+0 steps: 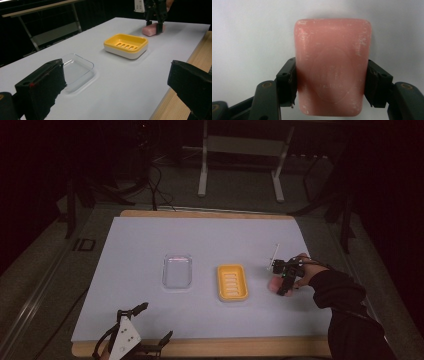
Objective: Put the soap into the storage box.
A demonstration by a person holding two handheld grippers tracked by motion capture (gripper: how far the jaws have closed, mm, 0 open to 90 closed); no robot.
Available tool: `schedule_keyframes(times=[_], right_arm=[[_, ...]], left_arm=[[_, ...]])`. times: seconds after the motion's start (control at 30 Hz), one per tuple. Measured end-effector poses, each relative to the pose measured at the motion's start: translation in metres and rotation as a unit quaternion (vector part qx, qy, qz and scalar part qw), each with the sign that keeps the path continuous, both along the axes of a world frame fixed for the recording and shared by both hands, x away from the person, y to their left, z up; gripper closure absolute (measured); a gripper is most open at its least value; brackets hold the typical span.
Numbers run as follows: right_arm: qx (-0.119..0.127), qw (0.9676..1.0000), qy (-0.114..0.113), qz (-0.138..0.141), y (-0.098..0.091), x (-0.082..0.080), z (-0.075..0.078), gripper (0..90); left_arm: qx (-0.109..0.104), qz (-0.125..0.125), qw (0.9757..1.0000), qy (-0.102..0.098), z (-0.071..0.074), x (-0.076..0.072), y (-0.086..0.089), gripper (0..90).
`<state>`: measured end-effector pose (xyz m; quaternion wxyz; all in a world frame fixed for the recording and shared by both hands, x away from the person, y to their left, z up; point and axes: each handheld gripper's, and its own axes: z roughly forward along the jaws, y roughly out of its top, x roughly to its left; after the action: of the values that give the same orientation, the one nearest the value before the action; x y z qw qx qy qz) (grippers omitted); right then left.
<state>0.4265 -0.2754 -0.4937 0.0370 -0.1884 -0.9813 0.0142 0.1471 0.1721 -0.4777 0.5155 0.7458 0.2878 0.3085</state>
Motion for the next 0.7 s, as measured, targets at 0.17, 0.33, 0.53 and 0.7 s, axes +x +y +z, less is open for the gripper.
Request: schedule_keyframes(times=[0.17, 0.33, 0.53, 0.7], right_arm=[[-0.018, 0.9881, -0.006, -0.153, -0.003, 0.007, 0.005, 37.4], [-0.037, 0.9713, -0.007, -0.235, -0.005, 0.01, 0.004, 37.4], [-0.048, 0.9472, 0.005, -0.317, -0.009, 0.013, 0.002, 37.3], [-0.046, 0.9227, 0.023, -0.382, -0.012, 0.013, 0.007, 37.4]], left_arm=[[0.0, 0.0, 1.0, 0.0, 0.0, 0.0, 0.0, 1.9], [0.0, -0.002, 1.0, -0.001, 0.0, 0.0, -0.001, 1.9], [0.001, -0.001, 1.0, -0.001, 0.0, -0.001, -0.001, 1.9], [0.001, -0.002, 1.0, -0.002, 0.001, -0.001, -0.001, 1.9]])
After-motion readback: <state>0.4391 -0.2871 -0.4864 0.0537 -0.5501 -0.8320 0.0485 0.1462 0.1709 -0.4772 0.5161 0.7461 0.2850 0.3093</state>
